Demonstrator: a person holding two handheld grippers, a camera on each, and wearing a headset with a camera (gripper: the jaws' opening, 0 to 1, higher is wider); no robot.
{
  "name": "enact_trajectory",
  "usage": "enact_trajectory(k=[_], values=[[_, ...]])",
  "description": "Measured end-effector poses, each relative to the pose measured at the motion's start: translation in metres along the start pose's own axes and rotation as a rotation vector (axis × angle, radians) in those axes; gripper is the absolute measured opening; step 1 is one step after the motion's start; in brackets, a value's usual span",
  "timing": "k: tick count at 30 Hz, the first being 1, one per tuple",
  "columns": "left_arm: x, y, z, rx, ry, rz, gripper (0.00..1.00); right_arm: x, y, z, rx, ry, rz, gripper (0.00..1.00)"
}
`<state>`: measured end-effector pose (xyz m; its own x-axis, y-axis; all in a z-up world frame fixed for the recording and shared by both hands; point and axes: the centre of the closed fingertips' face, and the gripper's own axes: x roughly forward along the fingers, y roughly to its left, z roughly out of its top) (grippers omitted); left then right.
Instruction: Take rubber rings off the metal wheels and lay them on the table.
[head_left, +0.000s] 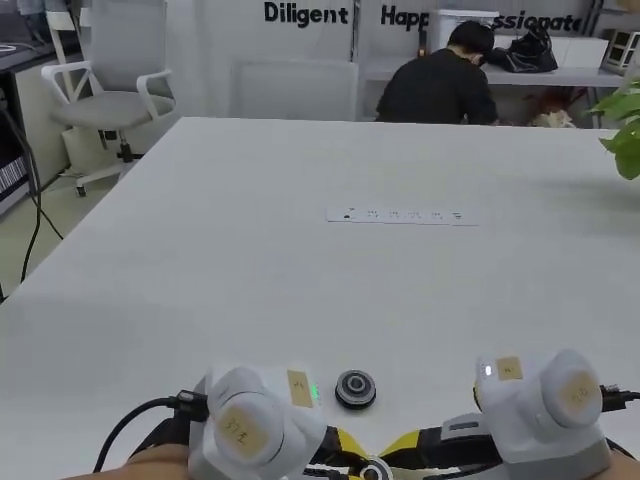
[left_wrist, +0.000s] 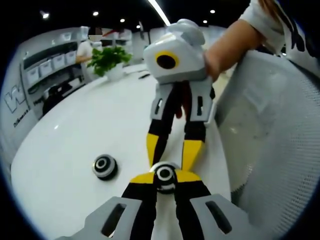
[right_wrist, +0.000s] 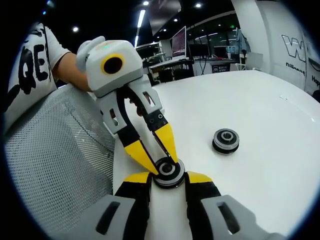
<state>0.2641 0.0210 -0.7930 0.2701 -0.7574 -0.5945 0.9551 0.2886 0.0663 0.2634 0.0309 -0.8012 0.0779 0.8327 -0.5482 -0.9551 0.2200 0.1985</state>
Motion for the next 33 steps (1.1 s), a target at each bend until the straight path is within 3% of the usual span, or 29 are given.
enact_trajectory(k=[16,30,31,32,33], values=[[0.0,0.0,0.0,-0.003,0.003,0.002,0.13,-0.002,0.001,0.0,-0.001,0.015,-0.006,0.23],[0.0,0.0,-0.001,-0.004,0.001,0.006,0.13,-0.005,0.001,0.0,-0.056,0.043,-0.014,0.22],[0.0,0.0,-0.001,-0.005,0.002,0.006,0.13,-0.007,0.002,0.001,-0.063,0.04,-0.011,0.21],[0.0,0.0,-0.001,-0.005,0.004,0.007,0.13,-0.01,-0.003,0.004,-0.073,0.028,-0.041,0.18],[-0.001,0.0,-0.001,-0.006,0.006,0.006,0.13,-0.008,0.002,0.011,-0.101,-0.003,0.002,0.14]])
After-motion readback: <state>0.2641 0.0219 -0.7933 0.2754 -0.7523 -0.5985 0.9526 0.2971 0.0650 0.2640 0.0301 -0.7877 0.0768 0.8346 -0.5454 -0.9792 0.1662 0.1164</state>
